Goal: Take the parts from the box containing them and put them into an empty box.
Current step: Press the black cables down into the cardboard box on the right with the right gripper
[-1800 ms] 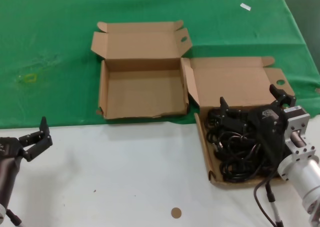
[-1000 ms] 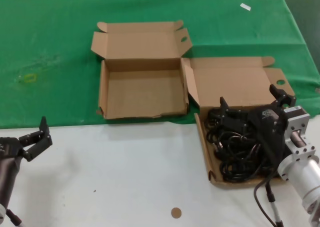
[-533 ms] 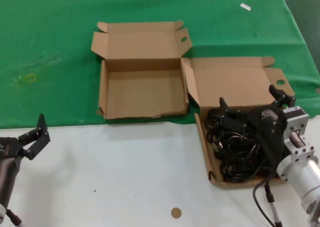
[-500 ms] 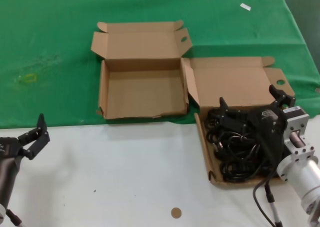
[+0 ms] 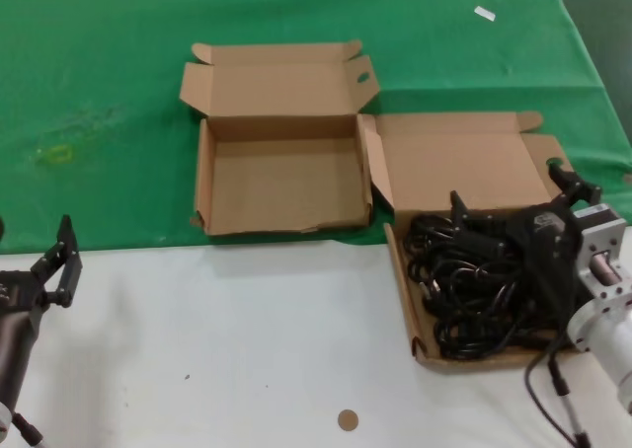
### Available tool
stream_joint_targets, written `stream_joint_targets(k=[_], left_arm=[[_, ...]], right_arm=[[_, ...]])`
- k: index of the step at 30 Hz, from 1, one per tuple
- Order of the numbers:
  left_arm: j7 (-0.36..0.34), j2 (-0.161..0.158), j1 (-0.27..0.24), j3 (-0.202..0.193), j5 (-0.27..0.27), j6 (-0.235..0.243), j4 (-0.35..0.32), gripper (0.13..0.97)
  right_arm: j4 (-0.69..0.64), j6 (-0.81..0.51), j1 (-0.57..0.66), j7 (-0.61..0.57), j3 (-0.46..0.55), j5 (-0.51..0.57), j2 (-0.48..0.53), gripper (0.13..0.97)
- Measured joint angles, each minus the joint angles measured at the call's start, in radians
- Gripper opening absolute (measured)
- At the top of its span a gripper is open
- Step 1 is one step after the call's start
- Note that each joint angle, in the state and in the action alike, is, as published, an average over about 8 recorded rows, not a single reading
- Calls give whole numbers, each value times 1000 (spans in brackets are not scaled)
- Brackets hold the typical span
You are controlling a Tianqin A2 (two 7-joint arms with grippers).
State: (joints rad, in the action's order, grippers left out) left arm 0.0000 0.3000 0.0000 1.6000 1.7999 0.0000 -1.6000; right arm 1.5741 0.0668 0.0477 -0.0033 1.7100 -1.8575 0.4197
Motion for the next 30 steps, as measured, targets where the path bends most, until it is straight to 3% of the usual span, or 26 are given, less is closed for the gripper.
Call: stream_joint_targets(k=[14,21,30], left_arm=[[0,0,0,0,0,0,0,301],[0,0,0,0,0,0,0,258],[0,0,0,0,0,0,0,171]], right_arm=[[4,13,47,4,166,-143,320,966],[21,-64,89,37,253,-141,494,966],[26,-255,151,78,294,-24,624,966]])
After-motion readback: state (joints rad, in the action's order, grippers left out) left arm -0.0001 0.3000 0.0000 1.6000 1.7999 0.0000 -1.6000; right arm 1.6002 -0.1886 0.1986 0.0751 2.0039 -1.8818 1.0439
